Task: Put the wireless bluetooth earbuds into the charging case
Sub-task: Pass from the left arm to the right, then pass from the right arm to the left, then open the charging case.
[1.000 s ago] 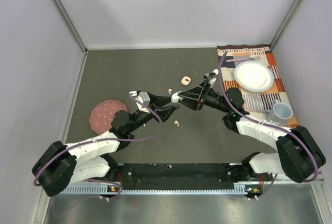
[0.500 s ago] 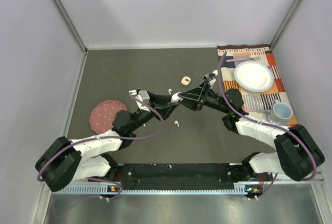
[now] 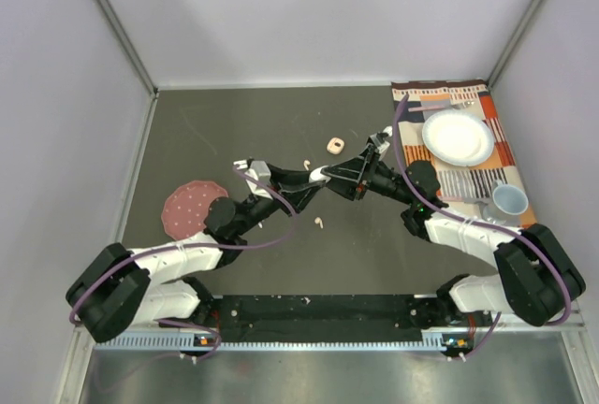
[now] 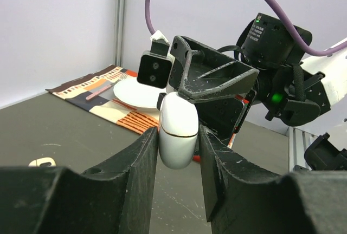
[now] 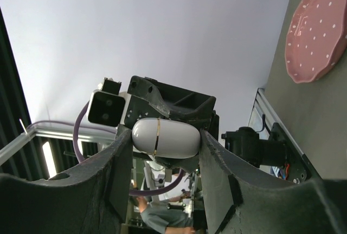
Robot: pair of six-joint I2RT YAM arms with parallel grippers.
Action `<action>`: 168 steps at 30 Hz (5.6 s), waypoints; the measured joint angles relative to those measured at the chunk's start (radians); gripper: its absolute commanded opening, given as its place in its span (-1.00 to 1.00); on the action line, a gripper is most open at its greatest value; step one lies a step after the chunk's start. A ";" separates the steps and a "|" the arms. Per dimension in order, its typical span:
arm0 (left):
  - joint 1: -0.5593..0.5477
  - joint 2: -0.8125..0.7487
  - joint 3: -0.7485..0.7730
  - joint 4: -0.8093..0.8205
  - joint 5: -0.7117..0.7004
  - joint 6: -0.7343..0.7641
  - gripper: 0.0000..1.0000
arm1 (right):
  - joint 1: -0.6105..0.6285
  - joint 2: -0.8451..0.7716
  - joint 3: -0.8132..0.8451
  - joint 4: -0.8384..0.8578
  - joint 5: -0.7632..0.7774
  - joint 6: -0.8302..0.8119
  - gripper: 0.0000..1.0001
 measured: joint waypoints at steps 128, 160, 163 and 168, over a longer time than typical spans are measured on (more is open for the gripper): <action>-0.039 -0.002 0.056 -0.119 -0.028 0.126 -0.01 | 0.000 0.027 -0.015 0.043 0.009 0.029 -0.36; -0.040 0.031 0.056 -0.112 -0.057 0.134 -0.45 | 0.000 0.027 -0.015 0.042 0.019 0.032 -0.36; -0.040 0.034 0.056 -0.108 -0.058 0.135 -0.52 | 0.000 0.027 -0.015 0.043 0.021 0.036 -0.36; -0.040 0.034 0.056 -0.108 -0.058 0.136 -0.50 | 0.000 0.027 -0.015 0.043 0.022 0.037 -0.36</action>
